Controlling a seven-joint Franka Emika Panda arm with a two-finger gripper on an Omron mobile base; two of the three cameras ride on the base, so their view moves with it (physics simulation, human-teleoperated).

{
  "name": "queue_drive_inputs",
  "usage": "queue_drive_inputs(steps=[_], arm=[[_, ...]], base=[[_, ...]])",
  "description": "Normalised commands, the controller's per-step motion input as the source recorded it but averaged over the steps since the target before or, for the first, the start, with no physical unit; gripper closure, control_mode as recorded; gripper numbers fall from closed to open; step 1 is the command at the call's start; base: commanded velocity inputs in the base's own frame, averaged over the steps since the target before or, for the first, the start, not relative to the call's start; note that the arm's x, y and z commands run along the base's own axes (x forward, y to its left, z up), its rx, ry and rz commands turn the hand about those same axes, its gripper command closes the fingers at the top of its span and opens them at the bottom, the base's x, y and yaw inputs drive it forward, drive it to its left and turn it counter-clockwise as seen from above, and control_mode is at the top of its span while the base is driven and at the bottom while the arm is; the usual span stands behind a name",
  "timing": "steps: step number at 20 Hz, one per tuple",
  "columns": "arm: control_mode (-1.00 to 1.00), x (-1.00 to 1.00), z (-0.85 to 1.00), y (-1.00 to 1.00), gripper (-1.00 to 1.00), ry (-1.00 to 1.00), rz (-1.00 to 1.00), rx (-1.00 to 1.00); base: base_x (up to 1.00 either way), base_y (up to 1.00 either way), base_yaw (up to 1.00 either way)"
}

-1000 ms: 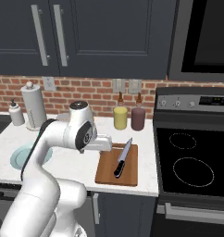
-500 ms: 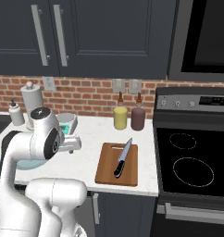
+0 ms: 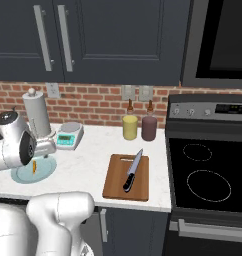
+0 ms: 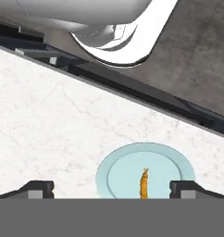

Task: Pick up the knife from the drawer and place it on the cutting board. Then place the meat from the plate to the cutting board.

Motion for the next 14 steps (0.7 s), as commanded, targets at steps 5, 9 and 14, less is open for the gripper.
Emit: queue_drive_inputs(steps=[5, 9, 14], arm=[[-1.0, 0.27, -0.09, 1.0, -1.0, 0.08, 0.01, -0.06], [-1.0, 0.46, -0.18, 0.84, -1.0, 0.07, -0.01, -0.05], [-1.0, 0.58, -0.46, 0.37, -1.0, 0.15, -0.05, -0.07]], base=[[0.0, 0.0, 0.0], [0.0, 0.0, 0.0], [0.0, 0.0, 0.0]])
